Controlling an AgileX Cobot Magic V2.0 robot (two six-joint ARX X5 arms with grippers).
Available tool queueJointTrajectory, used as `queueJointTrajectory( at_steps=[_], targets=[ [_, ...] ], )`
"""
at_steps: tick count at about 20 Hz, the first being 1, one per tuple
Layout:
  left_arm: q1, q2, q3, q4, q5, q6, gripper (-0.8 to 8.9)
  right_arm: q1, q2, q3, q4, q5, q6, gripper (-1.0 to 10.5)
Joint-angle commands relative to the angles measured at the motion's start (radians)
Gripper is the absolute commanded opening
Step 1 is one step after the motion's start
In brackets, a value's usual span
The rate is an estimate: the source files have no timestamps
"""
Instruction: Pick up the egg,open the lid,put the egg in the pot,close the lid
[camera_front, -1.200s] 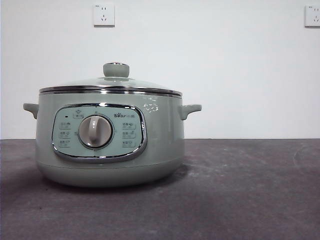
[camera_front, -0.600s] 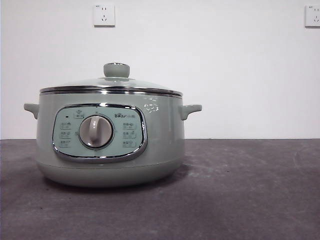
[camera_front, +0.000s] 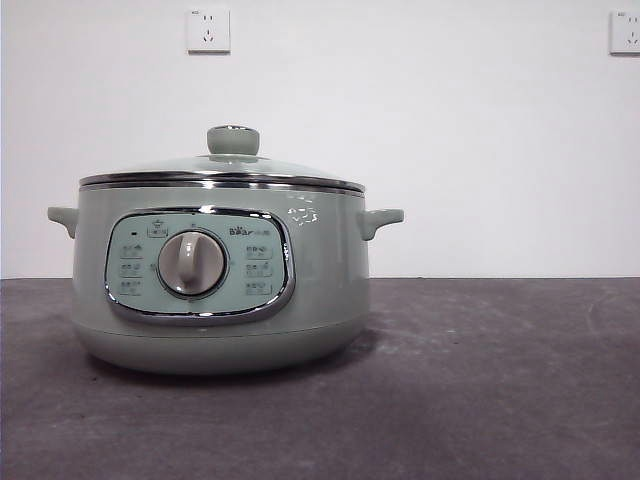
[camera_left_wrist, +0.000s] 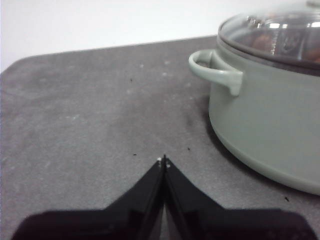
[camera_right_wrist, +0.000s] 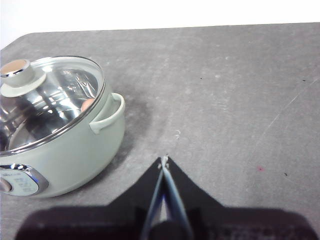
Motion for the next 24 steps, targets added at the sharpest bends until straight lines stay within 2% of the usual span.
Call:
queueJointTrajectory(
  at_steps=[1,17,18,20,21,22,24],
  targets=[
    [0.003,-0.013,-0.014,0.002,-0.002,0.003,-0.03,0.001,0.000,-0.009,0.006,0.002,0.010,0.0],
    [0.003,-0.012,-0.014,0.002,-0.003,0.003,-0.03,0.001,0.000,-0.009,0.006,0.002,0.008,0.0],
    [0.003,-0.012,-0.014,0.002,-0.003,0.003,-0.03,0.000,0.000,-0.009,0.007,0.010,-0.045,0.0],
    [0.003,-0.012,-0.014,0.002,-0.003,0.003,-0.03,-0.025,-0.027,-0.011,0.008,0.042,-0.098,0.0],
    [0.003,-0.012,-0.014,0.002,-0.003,0.003,-0.03,-0.062,-0.039,-0.022,0.026,0.027,-0.134,0.0],
    [0.003,-0.012,-0.014,0.002,-0.003,0.003,-0.03,-0.118,-0.055,-0.045,0.058,-0.026,-0.150,0.0],
    [0.003,-0.012,-0.014,0.002,-0.003,0.003,-0.03,-0.272,-0.113,-0.136,0.168,-0.197,-0.151,0.0]
  ],
)
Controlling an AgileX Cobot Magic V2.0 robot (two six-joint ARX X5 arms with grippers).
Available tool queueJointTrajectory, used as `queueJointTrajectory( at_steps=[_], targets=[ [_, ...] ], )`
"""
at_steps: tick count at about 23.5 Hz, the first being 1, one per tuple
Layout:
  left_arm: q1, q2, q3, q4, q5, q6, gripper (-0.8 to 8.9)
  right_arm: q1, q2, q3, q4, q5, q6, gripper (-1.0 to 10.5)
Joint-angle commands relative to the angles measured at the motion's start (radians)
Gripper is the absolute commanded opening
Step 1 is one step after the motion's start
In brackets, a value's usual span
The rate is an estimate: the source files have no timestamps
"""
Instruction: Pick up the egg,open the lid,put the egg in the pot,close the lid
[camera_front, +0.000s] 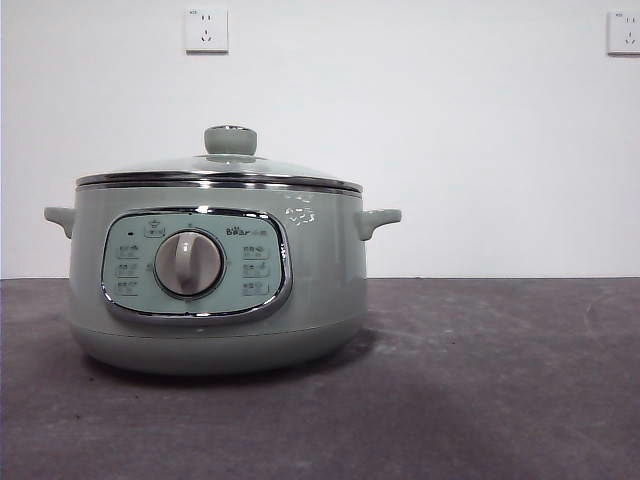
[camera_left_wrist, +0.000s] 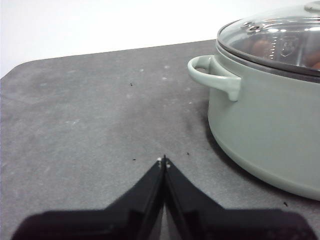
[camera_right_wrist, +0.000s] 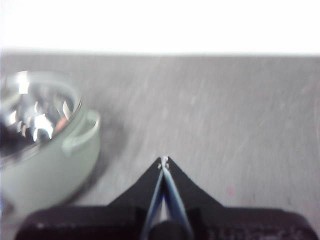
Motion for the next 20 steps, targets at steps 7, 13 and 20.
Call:
queueJointTrajectory(
  at_steps=[7,13,20],
  targets=[
    [0.003,-0.001,-0.014,0.002,-0.004,0.003,-0.03,-0.340,-0.264,-0.420,0.326,-0.333,-0.003,0.0],
    [0.003,-0.001,-0.014,0.002,-0.004,0.003,-0.03,-0.340,-0.346,-0.542,0.325,-0.333,-0.004,0.0],
    [0.003,-0.001,-0.014,0.002,-0.004,0.003,-0.03,-0.340,-0.379,-0.581,0.321,-0.332,0.003,0.0]
  ],
)
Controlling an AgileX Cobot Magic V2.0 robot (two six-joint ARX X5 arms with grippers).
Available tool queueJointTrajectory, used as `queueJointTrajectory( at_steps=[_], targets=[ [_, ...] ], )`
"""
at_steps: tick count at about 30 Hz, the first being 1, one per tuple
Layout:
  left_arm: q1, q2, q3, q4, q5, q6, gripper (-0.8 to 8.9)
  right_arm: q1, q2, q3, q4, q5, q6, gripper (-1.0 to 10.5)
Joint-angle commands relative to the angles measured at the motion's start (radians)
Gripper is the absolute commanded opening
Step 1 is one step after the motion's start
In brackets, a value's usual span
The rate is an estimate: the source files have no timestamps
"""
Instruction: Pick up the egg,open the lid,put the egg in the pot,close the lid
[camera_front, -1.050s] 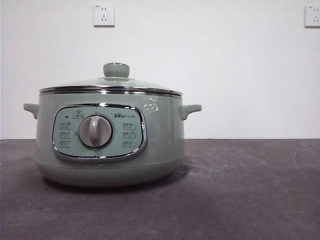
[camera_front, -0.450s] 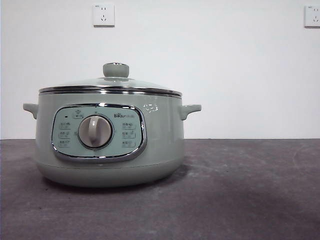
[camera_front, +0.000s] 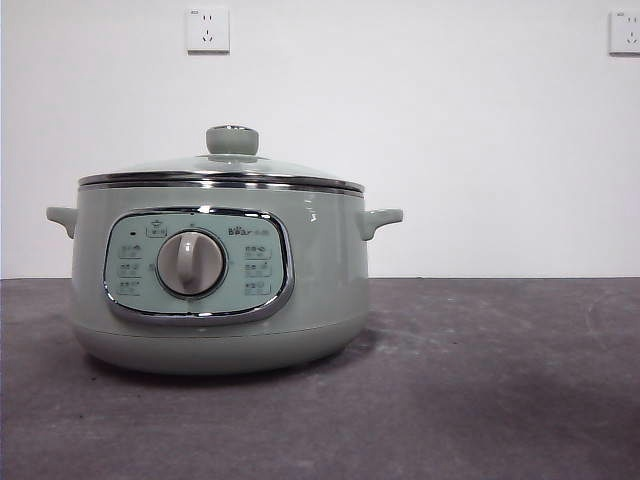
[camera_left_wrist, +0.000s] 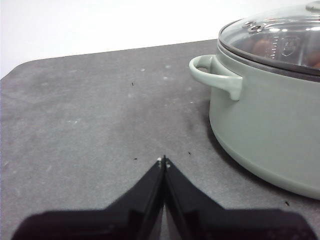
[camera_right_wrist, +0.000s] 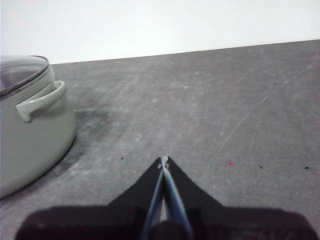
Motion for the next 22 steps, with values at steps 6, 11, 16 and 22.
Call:
queueJointTrajectory(
  at_steps=[6,11,16,22],
  targets=[
    [0.003,-0.001,-0.014,0.002,-0.002,0.003,-0.03,0.001,-0.016,-0.029,-0.020,0.003,0.013,0.0],
    [0.003,-0.001,-0.014,0.002,-0.002,0.003,-0.03,0.000,-0.008,-0.028,-0.019,0.004,0.010,0.0],
    [0.003,-0.001,-0.014,0.002,-0.002,0.003,-0.03,0.000,-0.005,-0.028,-0.019,0.004,0.010,0.0],
    [0.003,-0.001,-0.014,0.002,-0.002,0.003,-0.03,0.000,-0.005,-0.028,-0.019,0.004,0.010,0.0]
  ],
)
